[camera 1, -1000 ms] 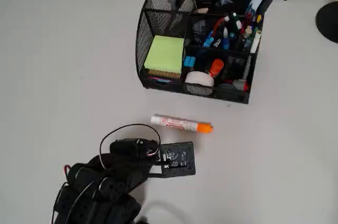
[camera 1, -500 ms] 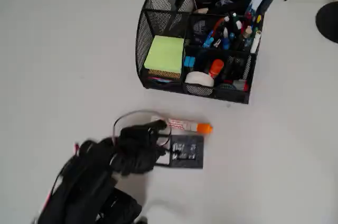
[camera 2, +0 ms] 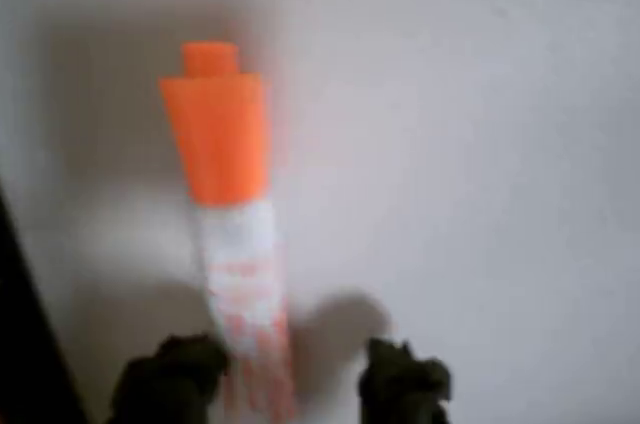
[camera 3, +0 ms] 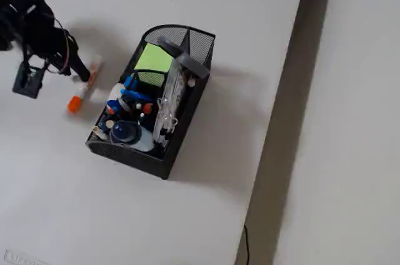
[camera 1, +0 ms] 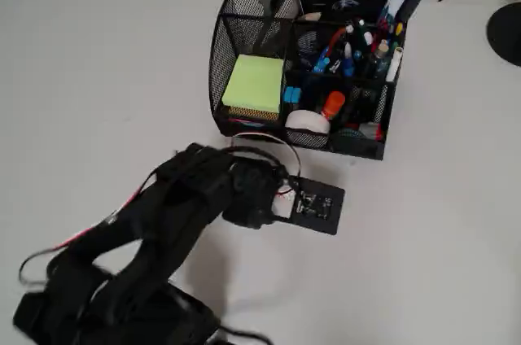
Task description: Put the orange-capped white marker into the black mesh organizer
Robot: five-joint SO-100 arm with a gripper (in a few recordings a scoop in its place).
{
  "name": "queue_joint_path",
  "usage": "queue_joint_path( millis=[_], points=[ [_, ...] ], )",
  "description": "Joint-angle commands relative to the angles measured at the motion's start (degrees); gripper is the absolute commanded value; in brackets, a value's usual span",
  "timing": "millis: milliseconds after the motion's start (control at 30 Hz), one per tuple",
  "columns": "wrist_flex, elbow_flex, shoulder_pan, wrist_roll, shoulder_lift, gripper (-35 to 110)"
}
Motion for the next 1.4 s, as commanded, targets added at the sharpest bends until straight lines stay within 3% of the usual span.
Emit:
queue_joint_path(
  millis=[0,100,267,467,800,1033,1367],
  points=[
    [-1.0,-6.9,1.0,0.4,-4.9,20],
    [-0.9,-8.9,1.0,0.3,-7.8,18],
    [-0.4,-9.8,0.6,-0.4,-8.4,1],
    [2.5,-9.9,-0.1,-2.4,-5.4,0],
    [8.6,-9.9,-3.4,-20.9,23.2,0],
    [-5.0,-13.0,-0.3,-32.1,33.7,0],
    [-35.8,-13.1,3.6,-45.4,25.5,0]
  ],
)
